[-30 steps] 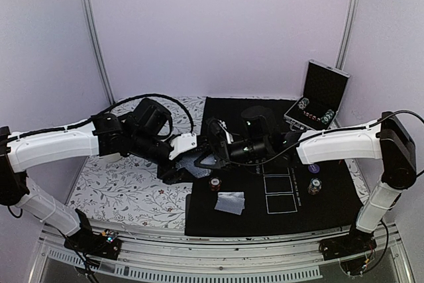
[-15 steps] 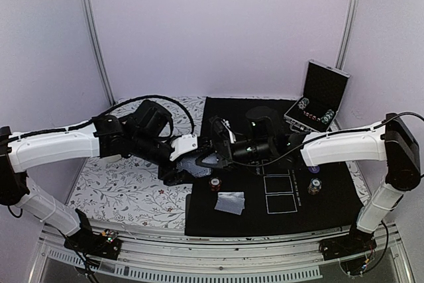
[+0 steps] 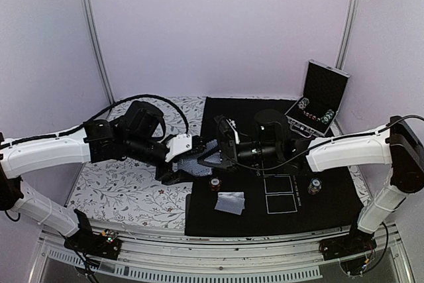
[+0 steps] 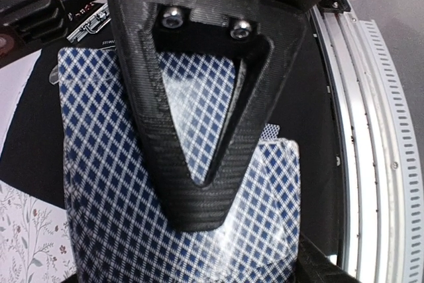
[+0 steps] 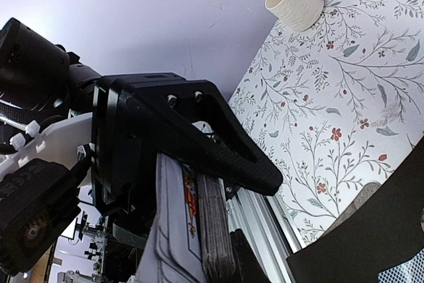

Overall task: Distribute texas hold em gaming equipment
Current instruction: Adjust the face-down deck piles.

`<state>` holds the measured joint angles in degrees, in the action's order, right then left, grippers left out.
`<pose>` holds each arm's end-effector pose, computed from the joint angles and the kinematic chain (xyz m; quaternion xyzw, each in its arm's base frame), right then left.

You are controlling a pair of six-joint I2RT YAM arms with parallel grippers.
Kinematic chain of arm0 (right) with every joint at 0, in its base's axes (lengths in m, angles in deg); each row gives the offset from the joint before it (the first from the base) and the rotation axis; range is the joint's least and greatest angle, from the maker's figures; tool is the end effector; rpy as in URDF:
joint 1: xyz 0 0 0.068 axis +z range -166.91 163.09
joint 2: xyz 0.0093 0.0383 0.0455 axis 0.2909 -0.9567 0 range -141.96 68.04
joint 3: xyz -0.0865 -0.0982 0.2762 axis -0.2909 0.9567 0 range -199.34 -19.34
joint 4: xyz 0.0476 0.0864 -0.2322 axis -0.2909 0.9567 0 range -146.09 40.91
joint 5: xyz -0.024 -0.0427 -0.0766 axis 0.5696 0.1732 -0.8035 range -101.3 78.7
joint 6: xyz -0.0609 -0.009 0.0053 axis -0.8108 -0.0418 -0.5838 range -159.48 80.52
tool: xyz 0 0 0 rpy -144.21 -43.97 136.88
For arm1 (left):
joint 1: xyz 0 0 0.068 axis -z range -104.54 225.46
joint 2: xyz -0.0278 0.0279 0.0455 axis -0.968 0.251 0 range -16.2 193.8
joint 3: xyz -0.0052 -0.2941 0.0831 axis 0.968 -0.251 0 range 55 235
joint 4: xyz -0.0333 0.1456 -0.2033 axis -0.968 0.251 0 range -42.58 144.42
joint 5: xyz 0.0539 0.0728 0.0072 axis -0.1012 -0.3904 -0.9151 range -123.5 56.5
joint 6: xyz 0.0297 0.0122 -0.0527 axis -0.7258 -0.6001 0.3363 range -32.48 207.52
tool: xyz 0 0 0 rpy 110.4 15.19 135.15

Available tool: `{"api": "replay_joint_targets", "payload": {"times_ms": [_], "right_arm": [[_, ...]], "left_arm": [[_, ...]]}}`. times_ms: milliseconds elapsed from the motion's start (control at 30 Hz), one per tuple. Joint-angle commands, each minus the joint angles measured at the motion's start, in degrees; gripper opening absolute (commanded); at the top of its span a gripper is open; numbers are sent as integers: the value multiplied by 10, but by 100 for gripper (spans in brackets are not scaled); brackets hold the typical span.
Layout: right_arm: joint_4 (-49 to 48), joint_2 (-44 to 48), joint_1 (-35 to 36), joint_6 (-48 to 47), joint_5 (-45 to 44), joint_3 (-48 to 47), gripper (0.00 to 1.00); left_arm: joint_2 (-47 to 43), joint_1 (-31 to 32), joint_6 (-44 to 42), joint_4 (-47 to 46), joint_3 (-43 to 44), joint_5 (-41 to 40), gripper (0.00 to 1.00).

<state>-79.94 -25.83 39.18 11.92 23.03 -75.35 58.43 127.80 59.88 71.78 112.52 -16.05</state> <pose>0.1856 0.3234 0.2864 -0.2123 0.7449 0.6118 0.1604 0.1553 -0.2240 0.3104 0.6268 0.6504 -0.2220 0.3671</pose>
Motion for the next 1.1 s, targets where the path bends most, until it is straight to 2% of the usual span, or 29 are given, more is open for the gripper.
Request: {"api": "replay_joint_targets", "payload": {"times_ms": [0, 167, 333, 600, 767, 867, 1067], "right_arm": [[-11, 22, 4, 10, 12, 15, 2], [-1, 19, 7, 11, 9, 10, 2], [8, 18, 10, 8, 8, 5, 2], [18, 19, 12, 8, 7, 3, 3], [38, 26, 15, -3, 0, -4, 16], [48, 31, 16, -12, -2, -7, 18], [55, 34, 15, -18, -6, -7, 29]], "left_arm": [[-5, 0, -9, -18, -3, -17, 70], [-5, 0, -8, -23, -5, -25, 76], [-3, 0, -6, -22, -3, -18, 64], [-3, 0, 0, -20, 1, -6, 59], [0, 0, 17, -19, 9, -5, 58], [2, -1, 22, -14, 15, -4, 57], [0, -1, 24, -8, 17, -2, 58]]}}
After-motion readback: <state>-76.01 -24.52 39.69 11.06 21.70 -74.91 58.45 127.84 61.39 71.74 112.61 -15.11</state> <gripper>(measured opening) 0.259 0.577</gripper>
